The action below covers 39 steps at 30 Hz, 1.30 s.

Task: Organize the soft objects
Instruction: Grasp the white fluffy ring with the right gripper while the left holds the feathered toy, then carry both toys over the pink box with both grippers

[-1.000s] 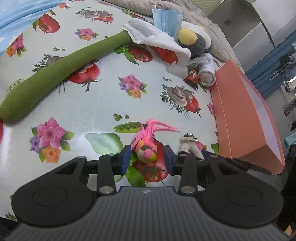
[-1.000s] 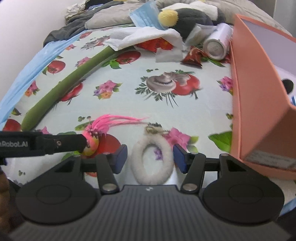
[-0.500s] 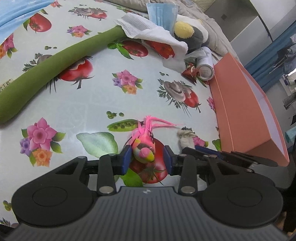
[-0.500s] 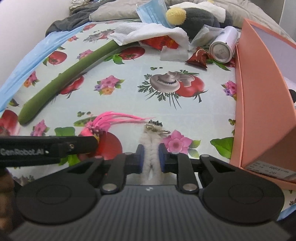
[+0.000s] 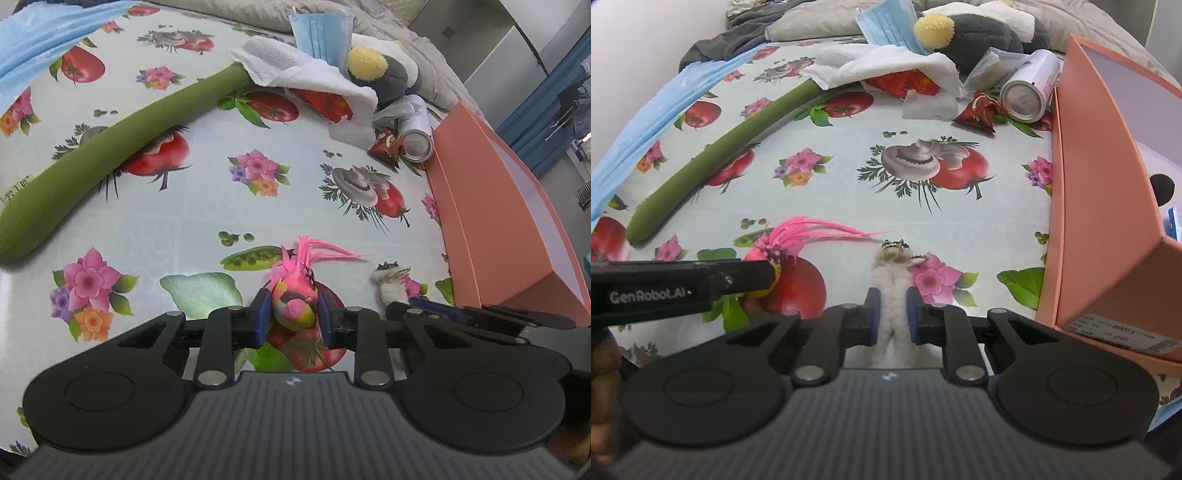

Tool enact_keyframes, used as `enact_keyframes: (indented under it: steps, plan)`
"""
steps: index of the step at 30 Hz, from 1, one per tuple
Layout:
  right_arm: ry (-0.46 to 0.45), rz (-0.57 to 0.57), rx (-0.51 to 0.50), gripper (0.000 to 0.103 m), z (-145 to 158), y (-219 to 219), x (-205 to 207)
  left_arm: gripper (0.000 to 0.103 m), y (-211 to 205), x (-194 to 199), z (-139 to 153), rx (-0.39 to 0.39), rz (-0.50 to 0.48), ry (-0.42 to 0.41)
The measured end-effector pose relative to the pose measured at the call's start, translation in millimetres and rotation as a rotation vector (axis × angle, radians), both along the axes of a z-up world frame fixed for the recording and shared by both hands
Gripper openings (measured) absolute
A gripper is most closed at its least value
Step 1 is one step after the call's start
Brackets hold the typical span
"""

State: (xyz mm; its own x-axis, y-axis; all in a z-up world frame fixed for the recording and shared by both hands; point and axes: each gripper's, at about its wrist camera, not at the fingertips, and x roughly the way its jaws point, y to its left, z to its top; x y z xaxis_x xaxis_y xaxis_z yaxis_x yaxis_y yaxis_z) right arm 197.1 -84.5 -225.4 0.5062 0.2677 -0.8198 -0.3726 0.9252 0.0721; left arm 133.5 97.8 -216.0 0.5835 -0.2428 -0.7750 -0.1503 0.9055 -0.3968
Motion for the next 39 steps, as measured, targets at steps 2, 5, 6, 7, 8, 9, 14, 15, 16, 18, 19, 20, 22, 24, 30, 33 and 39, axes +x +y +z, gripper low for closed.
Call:
enact_keyframes:
  steps: [2, 5, 6, 7, 8, 9, 14, 15, 16, 18, 19, 20, 22, 24, 30, 33, 39]
  plan:
    - [-0.004, 0.000, 0.005, 0.017, 2.8, -1.1, -1.7, 0.031, -0.8, -1.9, 1.8, 0.007, 0.002, -0.008]
    - [-0.017, 0.004, 0.019, 0.016, 11.2, -3.5, -4.6, 0.031, -1.4, -5.2, 7.7, 0.008, 0.006, -0.026]
    - [-0.024, 0.005, 0.024, 0.016, 14.5, -4.7, -6.0, 0.031, -1.6, -6.2, 10.4, 0.007, 0.008, -0.032]
    - [-0.031, 0.006, 0.029, 0.016, 18.1, -5.7, -7.4, 0.031, -1.7, -7.6, 13.9, 0.007, 0.012, -0.039]
    - [-0.040, 0.004, 0.037, 0.016, 22.7, -7.4, -9.3, 0.031, -1.9, -9.2, 17.8, 0.009, 0.022, -0.045]
    - [-0.048, 0.002, 0.044, 0.016, 27.0, -8.9, -10.9, 0.031, -2.1, -10.9, 21.8, 0.009, 0.028, -0.052]
    - [-0.084, -0.011, 0.092, 0.004, 50.2, -16.7, -18.7, 0.031, -6.4, -21.6, 49.5, 0.031, 0.038, -0.093]
    - [-0.097, -0.011, 0.103, 0.004, 56.0, -18.2, -20.5, 0.031, -6.9, -23.7, 55.3, 0.034, 0.040, -0.100]
    - [-0.111, -0.011, 0.109, 0.004, 61.3, -19.3, -22.1, 0.031, -7.3, -25.9, 61.8, 0.035, 0.042, -0.109]
    - [-0.133, -0.010, 0.115, 0.004, 68.3, -19.8, -24.0, 0.031, -9.0, -30.0, 73.5, 0.038, 0.043, -0.128]
    - [-0.138, -0.013, 0.117, 0.004, 69.5, -20.3, -23.9, 0.031, -9.9, -31.8, 78.2, 0.042, 0.046, -0.136]
    - [-0.133, -0.017, 0.121, 0.004, 68.6, -21.2, -22.9, 0.031, -10.7, -32.7, 82.1, 0.045, 0.048, -0.142]
    - [-0.109, -0.022, 0.139, 0.004, 65.6, -24.4, -22.0, 0.031, -12.5, -34.2, 85.7, 0.050, 0.051, -0.145]
    - [-0.086, -0.023, 0.159, 0.004, 61.2, -27.5, -23.4, 0.031, -14.3, -36.9, 87.4, 0.056, 0.051, -0.142]
    - [0.033, -0.035, 0.201, 0.022, 37.1, -27.9, -19.1, 0.031, -17.1, -45.9, 82.5, 0.059, 0.044, -0.116]
    - [0.055, -0.031, 0.227, 0.044, 29.6, -25.6, -18.7, 0.031, -15.7, -48.8, 75.5, 0.058, 0.047, -0.093]
    - [0.063, -0.023, 0.255, 0.042, 27.9, -19.6, -19.3, 0.031, -8.8, -53.9, 70.9, 0.057, 0.064, -0.076]
